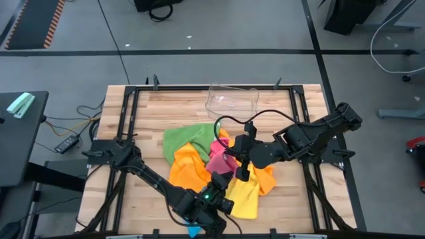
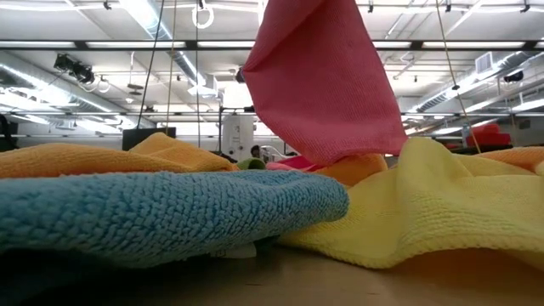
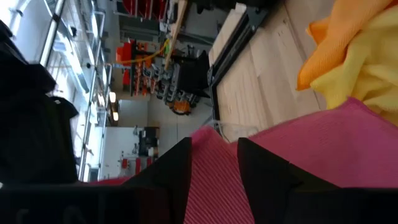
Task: Fold microfiber towels
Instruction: Fold the pink microfiber cloth
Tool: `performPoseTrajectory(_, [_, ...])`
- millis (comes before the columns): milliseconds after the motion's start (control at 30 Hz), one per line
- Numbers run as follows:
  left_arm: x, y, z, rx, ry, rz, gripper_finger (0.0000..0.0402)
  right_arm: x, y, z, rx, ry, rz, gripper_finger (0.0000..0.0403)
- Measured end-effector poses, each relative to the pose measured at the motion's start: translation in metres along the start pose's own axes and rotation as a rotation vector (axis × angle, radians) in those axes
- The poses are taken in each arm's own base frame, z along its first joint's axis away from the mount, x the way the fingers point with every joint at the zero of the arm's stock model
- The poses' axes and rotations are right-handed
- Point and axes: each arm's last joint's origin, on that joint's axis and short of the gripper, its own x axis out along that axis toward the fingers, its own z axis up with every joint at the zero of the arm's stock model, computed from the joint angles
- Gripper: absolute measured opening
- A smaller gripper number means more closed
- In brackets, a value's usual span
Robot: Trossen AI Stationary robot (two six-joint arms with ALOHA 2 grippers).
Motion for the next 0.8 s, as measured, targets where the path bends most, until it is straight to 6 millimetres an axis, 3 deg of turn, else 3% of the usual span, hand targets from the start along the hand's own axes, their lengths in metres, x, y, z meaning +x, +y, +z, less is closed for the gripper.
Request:
performPoseTrajectory(233, [0.003,0.002,0.001,0.035,0.002,0.004,0.0120,0.000,0.000,0.000,-0.008,0.000,-0.001,0.0004])
performPoseTrajectory(433, [0.000,0.005,0.008,0.020,-0.030,0.017,0.0148,0.000,0.000,0.001,-0.011,-0.008,0.002,0.0004])
performPoseTrajectory(700, [0.038,0.016,0.002,-0.108,0.013,-0.005,0.0173,0.000,0.001,0.002,-0.015,-0.018,0.007,0.0004])
performPoseTrajectory(800, [0.042,0.017,0.000,-0.112,0.021,-0.005,0.0170,0.000,0.001,0.002,-0.022,-0.018,0.007,0.0004])
